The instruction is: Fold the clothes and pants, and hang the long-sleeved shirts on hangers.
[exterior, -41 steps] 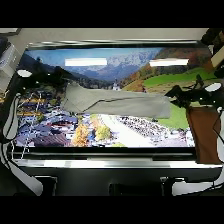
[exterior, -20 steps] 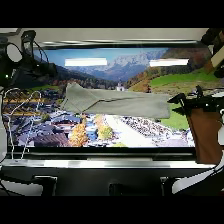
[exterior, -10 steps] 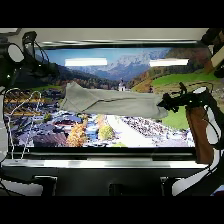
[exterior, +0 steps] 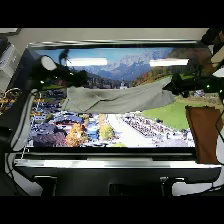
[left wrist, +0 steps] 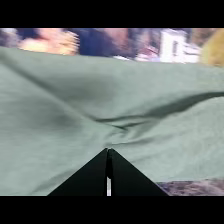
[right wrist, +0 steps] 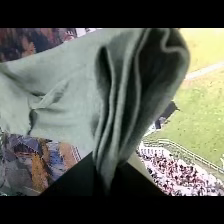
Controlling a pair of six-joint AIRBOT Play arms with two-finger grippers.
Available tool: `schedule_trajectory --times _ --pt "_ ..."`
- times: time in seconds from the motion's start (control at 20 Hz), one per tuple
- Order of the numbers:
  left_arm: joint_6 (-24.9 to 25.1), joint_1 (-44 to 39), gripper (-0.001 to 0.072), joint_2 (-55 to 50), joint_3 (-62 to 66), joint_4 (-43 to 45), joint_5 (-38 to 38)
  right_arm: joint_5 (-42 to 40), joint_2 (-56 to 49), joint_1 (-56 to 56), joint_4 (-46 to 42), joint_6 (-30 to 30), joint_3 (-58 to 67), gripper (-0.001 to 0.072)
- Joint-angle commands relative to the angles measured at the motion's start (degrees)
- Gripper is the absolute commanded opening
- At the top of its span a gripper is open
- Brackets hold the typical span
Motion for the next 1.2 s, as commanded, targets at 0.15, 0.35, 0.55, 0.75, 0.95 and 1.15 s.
schedule_trajectory --times 0.15,0.35,0.55,0.75,0.95,1.15 --pt "-6.84 -15.96 0.0013 -10.86 -0.04 -19.02 15.02 7.34 5.16 0.04 -5.62 9.2 10.47 0.0033" --pt "-12.63 -22.58 0.0013 -13.99 -0.02 -24.2 25.18 9.14 5.18 0.04 -5.81 11.19 16.39 0.0033" --pt "-15.78 -27.08 0.0012 -17.0 1.7 -28.35 29.14 10.25 5.18 0.04 -5.66 13.29 19.61 0.0033" --pt "-15.65 -29.46 0.0012 -21.31 8.9 -31.36 29.27 10.21 5.18 0.07 -4.22 13.77 20.22 0.0033" --pt "-11.54 -26.53 0.0012 -20.52 8.81 -31.28 17.77 8.79 5.16 0.07 -4.44 13.88 20.22 0.0033" --pt "-5.44 -16.92 0.0013 -13.03 6.4 -27.02 3.02 8.37 4.9 0.66 -2.54 13.88 20.22 0.0033"
